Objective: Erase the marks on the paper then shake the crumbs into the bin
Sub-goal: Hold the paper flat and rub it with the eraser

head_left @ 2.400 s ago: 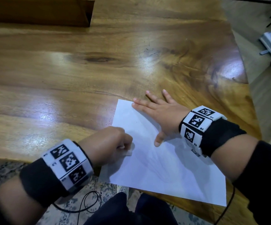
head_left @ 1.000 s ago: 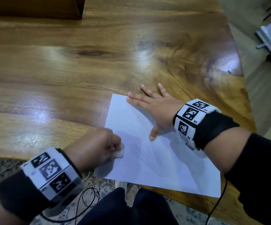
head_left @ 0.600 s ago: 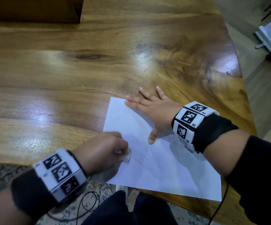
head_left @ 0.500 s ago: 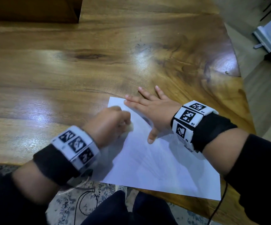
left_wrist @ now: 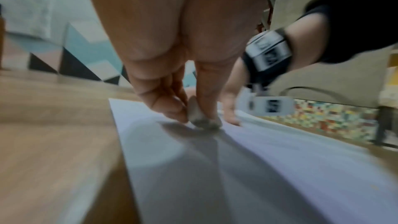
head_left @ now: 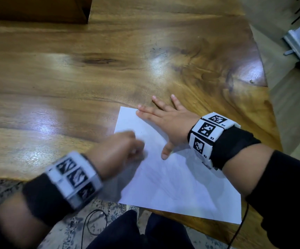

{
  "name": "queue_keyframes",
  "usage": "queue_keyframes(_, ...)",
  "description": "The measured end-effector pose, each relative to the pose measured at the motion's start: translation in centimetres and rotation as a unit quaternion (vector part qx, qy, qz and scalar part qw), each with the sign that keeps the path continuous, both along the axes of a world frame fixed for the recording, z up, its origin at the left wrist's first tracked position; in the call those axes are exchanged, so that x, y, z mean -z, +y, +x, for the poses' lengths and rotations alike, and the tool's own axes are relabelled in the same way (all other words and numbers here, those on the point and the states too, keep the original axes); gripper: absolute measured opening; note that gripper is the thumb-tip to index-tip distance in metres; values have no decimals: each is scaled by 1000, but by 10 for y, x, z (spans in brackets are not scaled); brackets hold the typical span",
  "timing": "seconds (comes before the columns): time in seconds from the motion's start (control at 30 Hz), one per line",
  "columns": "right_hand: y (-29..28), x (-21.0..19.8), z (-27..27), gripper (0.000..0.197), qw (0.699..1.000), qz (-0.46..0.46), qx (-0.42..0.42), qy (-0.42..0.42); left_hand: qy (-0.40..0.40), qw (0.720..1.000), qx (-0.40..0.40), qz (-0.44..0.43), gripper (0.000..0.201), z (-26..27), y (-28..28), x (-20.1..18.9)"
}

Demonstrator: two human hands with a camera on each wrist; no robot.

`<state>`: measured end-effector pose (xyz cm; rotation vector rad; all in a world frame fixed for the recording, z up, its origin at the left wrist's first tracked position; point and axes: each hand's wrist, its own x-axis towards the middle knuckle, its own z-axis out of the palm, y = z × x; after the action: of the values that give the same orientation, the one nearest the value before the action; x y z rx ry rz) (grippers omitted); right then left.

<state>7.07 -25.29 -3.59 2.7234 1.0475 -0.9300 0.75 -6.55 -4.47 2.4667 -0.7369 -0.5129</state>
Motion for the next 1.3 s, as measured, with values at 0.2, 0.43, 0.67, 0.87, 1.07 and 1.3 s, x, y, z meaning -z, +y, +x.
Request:
queue_keyframes(0.2, -1, 0, 0, 132, 1000, 3, 0, -1, 11, 1000, -14, 5, 6, -3, 6, -2)
queue_keyframes(0.43, -1, 0, 1, 132, 1000, -1, -2, -2, 105, 994, 19, 34, 10, -33, 13, -4)
queue_keyframes(0.67, -1, 1, 0, 134, 1000, 2, -2, -2, -18, 998, -53, 10, 14, -2, -5, -8)
queue_keyframes(0.87, -1, 2, 0, 133, 1000, 1, -4, -6, 81, 996, -10, 19, 17, -13, -11, -15)
queue_keyframes(1.07, -2, 2, 0, 133, 1000, 5, -3, -5, 7, 1000, -17, 4, 17, -8, -15, -8)
queue_keyframes(1.3, -2, 2, 1, 133, 1000, 7, -1, -4, 3, 998, -58, -1, 6, 4, -16, -6)
